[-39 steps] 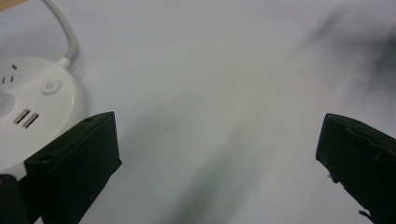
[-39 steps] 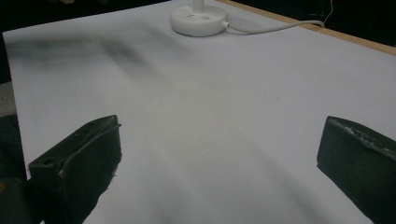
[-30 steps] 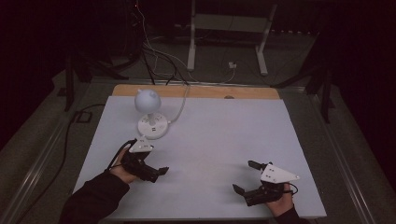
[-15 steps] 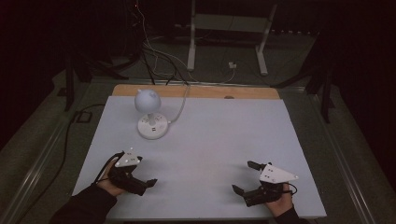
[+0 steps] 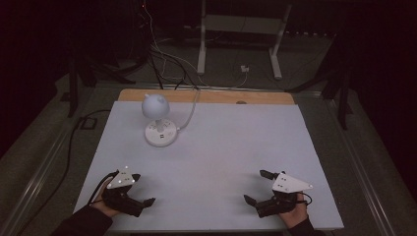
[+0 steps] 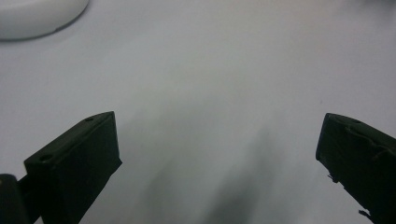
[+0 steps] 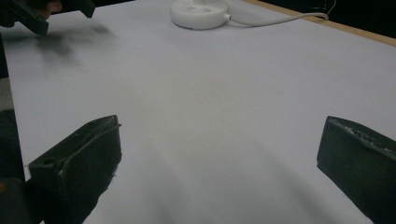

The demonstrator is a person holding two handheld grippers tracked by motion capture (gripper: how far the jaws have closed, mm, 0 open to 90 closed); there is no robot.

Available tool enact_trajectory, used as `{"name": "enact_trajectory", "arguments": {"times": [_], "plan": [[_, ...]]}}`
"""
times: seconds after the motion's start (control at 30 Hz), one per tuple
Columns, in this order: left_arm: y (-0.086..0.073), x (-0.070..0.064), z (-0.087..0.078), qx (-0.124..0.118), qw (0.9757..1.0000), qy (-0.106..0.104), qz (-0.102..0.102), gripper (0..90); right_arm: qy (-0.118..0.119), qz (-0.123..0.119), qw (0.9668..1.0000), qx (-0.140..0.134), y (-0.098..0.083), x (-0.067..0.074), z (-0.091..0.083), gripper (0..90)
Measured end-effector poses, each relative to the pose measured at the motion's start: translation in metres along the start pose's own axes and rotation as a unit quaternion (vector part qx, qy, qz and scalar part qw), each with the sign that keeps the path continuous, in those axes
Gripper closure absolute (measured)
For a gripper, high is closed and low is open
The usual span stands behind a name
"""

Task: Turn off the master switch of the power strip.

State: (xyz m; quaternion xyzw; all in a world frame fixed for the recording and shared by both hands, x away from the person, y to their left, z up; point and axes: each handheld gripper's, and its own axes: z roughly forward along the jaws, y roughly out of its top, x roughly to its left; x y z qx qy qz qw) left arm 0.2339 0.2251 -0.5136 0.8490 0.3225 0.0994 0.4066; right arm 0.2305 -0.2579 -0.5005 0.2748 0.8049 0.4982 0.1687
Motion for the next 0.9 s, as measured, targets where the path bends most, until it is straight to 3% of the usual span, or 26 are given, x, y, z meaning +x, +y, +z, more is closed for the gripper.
{"name": "enact_trajectory", "arguments": {"times": [0.13, 0.63, 0.9], "plan": [[-0.006, 0.002, -0.001, -0.002, 1.0000, 0.005, -0.005, 0.2, 0.001, -0.001, 1.0000, 0.002, 0.000, 0.000, 0.001, 0.0], [-0.004, -0.002, 0.010, 0.008, 0.9997, 0.014, 0.021, 0.2, 0.005, 0.001, 1.0000, 0.001, -0.001, -0.001, 0.001, 0.0], [-0.004, -0.001, 0.010, 0.003, 0.9999, 0.010, 0.012, 0.2, 0.006, 0.003, 1.0000, 0.002, -0.001, -0.001, 0.002, 0.0]]}}
